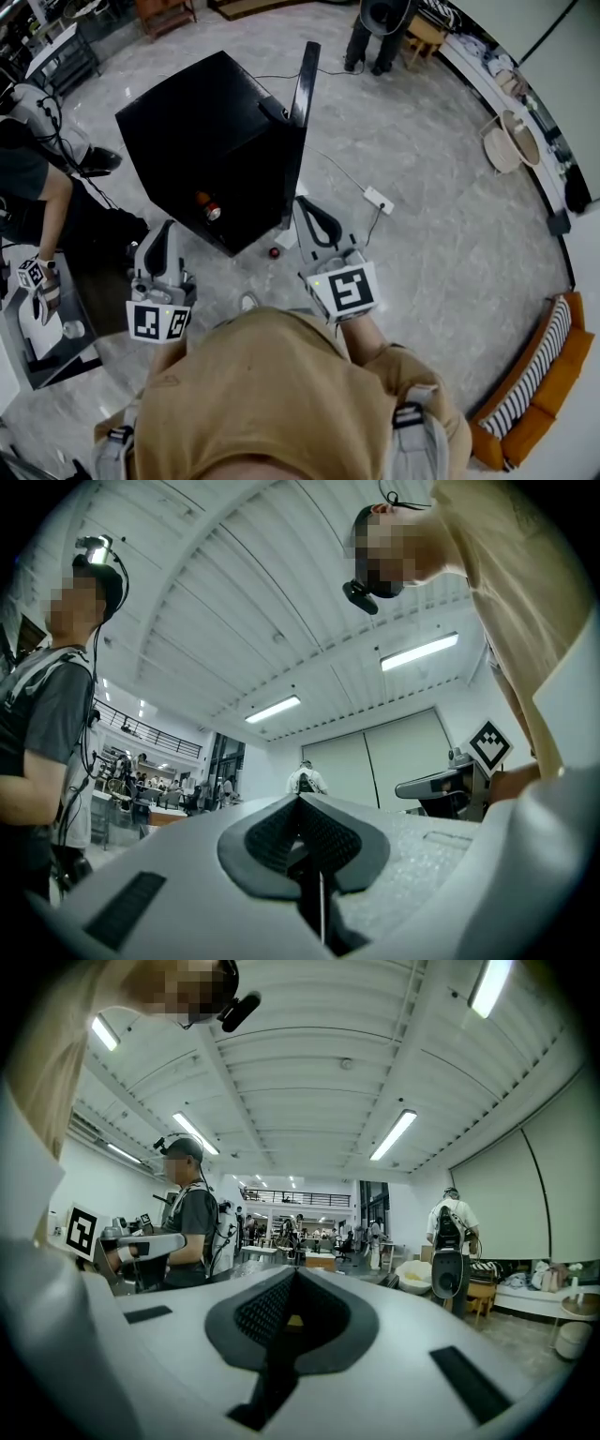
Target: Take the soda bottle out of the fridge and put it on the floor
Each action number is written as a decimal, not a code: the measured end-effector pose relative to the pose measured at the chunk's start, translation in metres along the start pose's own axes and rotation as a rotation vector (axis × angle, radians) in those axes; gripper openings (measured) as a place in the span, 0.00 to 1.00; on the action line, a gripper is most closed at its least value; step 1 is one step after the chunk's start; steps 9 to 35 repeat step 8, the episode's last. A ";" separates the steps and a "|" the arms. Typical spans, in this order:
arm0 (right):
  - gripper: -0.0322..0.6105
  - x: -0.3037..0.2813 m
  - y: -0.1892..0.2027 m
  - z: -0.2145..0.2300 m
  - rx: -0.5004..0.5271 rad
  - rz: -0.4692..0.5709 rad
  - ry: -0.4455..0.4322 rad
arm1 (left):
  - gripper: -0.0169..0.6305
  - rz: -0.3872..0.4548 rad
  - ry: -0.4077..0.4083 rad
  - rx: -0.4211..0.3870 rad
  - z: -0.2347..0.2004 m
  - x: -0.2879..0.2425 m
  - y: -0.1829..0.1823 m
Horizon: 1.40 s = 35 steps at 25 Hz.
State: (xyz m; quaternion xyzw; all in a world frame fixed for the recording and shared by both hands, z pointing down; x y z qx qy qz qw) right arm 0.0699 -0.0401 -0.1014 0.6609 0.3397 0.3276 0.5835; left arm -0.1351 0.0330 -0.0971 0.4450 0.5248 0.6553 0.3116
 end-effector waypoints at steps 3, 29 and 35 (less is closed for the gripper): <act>0.05 -0.002 0.000 -0.002 -0.003 -0.003 -0.013 | 0.03 -0.003 -0.007 0.004 0.002 0.002 0.001; 0.05 -0.003 0.005 -0.005 -0.012 -0.011 -0.025 | 0.03 -0.007 -0.018 0.011 0.001 0.006 0.006; 0.05 -0.003 0.005 -0.005 -0.012 -0.011 -0.025 | 0.03 -0.007 -0.018 0.011 0.001 0.006 0.006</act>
Point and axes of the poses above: the fingertips, and each gripper's own axes: x backward along the fingers, z to its right, y out of its underside, the point moved 1 cm from there along x, backward along the fingers, and after that the axes turned 9 degrees about y, right-handed, at the moved point
